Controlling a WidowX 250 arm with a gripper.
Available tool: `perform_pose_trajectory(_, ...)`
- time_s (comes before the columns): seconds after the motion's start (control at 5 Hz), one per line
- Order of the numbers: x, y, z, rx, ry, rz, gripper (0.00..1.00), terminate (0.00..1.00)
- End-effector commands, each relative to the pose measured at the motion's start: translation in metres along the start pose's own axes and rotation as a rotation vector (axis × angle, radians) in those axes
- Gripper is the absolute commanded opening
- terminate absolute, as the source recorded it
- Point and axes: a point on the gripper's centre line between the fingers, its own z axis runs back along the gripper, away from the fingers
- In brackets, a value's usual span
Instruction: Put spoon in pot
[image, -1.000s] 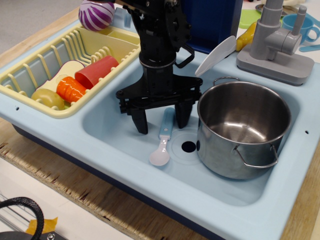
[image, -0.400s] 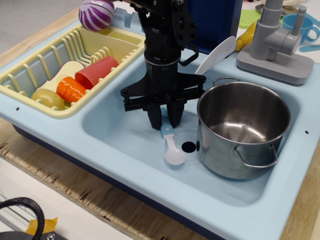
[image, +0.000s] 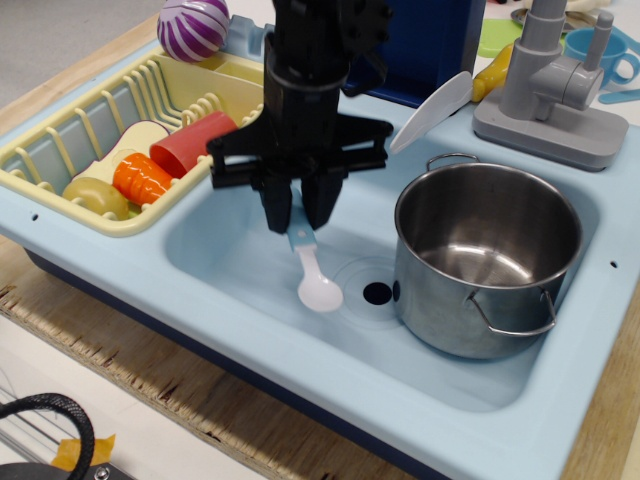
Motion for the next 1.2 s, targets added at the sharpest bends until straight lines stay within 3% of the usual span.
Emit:
perform_pose_trajectory(0.0, 0.012, -0.008, 0.058, -0.074, -0.149, 0.066, 0.00, 0.00)
perform_pose_trajectory(0.2, 0.009, -0.025, 0.079, -0.168, -0.223, 0.098, 0.00, 0.00)
perform_pose_trajectory(0.4, 0.006, -0.045, 0.090, -0.227, -0.245, 0.101, 0.00, 0.00)
perform_pose_trajectory(0.8, -0.004, -0.080, 0.081, -0.374, -0.274, 0.101, 0.00, 0.00)
perform_pose_trajectory(1.0, -0.007, -0.091, 0.073, -0.457, -0.262, 0.113, 1.00, 1.00)
